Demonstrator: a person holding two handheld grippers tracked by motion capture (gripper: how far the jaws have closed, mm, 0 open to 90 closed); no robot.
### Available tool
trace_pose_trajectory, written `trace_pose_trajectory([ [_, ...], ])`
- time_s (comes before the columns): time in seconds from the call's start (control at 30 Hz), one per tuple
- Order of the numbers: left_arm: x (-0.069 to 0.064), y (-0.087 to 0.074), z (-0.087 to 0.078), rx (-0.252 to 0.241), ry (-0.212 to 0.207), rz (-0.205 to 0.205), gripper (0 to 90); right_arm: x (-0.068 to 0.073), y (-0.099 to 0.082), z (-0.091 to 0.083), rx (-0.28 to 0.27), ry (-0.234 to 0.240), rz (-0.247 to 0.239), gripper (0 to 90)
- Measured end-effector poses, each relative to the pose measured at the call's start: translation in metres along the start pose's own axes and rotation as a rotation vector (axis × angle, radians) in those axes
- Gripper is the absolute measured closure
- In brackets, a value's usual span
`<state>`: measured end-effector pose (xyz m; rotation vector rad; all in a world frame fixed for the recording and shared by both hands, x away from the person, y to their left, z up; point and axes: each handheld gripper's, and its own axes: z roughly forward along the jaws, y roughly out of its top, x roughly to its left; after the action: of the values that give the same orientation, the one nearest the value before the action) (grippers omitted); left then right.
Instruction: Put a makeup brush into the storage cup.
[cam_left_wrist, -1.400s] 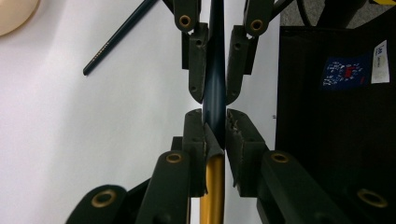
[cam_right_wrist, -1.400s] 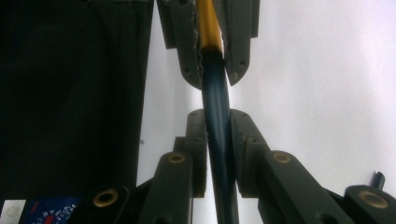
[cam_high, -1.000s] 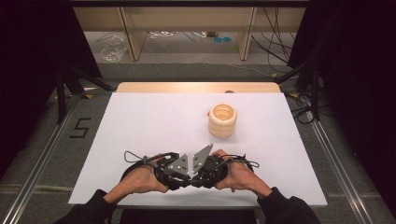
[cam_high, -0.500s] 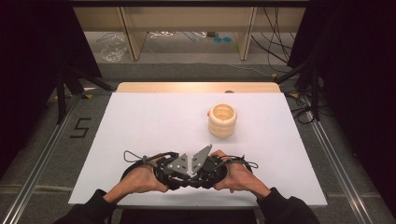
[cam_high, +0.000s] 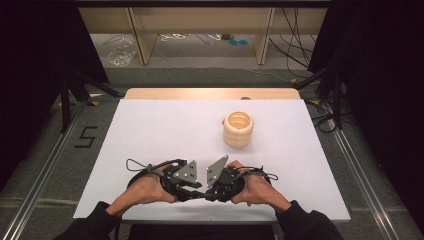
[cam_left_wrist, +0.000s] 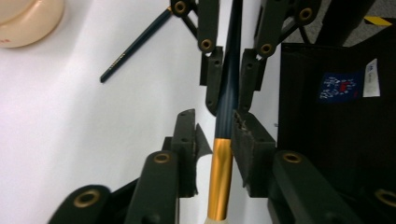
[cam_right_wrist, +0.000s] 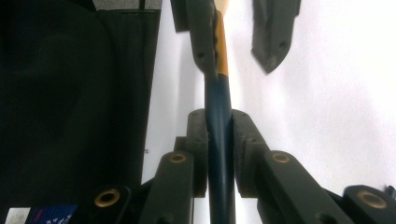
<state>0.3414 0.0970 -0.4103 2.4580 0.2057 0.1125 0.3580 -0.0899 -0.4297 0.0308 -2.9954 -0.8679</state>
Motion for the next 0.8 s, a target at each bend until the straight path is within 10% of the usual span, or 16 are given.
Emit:
trace_pose_trajectory([
  [0.5, 0.004, -0.012, 0.006, 0.075, -0.018, 0.03, 62.7, -0.002, -0.002, -0.011, -0.02, -0.027, 0.017, 79.7],
  [0.8, 0.005, -0.012, 0.007, 0.13, -0.027, 0.097, 76.5, -0.002, -0.001, -0.012, -0.02, -0.026, 0.008, 79.7],
])
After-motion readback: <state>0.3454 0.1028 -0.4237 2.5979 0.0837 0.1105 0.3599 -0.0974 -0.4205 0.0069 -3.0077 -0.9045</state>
